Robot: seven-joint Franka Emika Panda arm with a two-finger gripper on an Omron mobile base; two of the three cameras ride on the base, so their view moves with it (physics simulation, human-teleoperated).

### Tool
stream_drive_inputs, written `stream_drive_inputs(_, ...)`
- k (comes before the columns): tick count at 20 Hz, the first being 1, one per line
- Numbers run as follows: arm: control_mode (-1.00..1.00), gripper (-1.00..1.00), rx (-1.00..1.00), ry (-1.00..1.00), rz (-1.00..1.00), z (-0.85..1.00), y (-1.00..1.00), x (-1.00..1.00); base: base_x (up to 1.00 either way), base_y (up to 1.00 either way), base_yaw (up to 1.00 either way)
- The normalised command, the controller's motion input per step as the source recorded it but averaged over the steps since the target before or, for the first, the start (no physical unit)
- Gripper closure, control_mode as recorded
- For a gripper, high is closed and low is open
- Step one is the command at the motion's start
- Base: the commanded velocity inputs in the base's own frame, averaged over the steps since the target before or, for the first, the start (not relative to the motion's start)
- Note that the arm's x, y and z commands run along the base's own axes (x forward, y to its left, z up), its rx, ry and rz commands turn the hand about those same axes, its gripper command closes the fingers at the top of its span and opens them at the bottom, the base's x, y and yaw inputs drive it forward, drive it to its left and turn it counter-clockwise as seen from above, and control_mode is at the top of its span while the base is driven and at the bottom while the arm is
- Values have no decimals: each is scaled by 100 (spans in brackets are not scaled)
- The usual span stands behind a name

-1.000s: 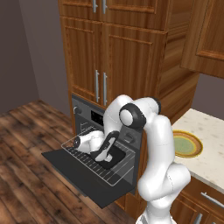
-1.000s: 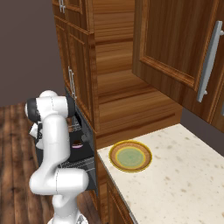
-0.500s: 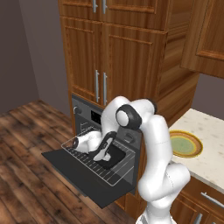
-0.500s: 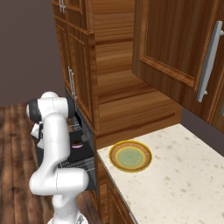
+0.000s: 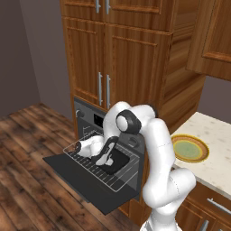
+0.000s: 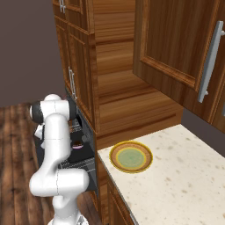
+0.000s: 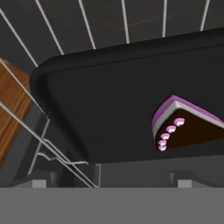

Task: Take the baked cake out of the oven and place it on the plate for cooling. Then close the oven door.

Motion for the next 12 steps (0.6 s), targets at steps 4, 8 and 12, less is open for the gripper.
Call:
stream_drive_inputs(4, -100, -100, 0, 0, 0, -31, 8, 18, 0, 0, 0)
stream_drive_inputs(8, -100, -100, 0, 0, 0, -24, 7, 22, 0, 0, 0)
stream_drive_inputs(12, -100, -100, 0, 0, 0, -12, 2, 28, 0, 0, 0)
